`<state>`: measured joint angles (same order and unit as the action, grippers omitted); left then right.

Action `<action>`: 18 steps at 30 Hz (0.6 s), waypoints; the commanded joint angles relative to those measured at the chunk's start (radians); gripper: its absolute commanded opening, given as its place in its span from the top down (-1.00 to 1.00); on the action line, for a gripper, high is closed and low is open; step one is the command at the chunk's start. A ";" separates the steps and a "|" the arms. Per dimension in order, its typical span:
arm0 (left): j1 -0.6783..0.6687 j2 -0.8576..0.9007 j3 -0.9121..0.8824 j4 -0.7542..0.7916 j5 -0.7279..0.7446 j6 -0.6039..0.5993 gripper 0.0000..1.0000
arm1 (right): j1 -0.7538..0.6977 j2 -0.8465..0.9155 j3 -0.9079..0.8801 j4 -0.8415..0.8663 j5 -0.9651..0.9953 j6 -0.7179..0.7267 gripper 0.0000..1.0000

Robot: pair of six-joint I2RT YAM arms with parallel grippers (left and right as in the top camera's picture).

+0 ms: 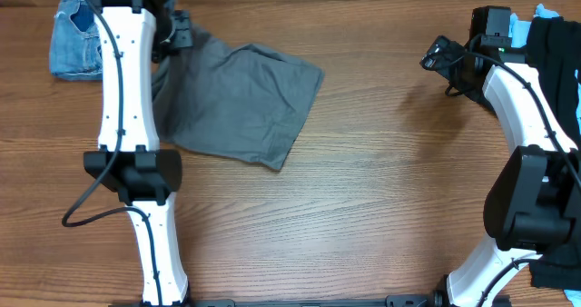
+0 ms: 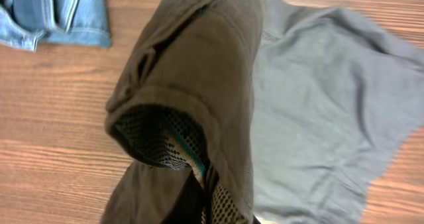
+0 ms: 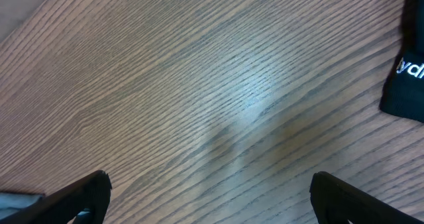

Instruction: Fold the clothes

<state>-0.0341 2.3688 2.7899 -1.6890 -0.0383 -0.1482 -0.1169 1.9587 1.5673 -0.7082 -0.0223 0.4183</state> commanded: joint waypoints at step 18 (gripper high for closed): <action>-0.240 -0.035 -0.222 0.152 0.068 -0.009 0.92 | 0.004 -0.027 0.021 0.004 -0.002 0.002 -1.00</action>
<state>-0.2504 2.3436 2.6175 -1.5715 -0.0280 -0.1513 -0.1169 1.9587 1.5673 -0.7074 -0.0227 0.4183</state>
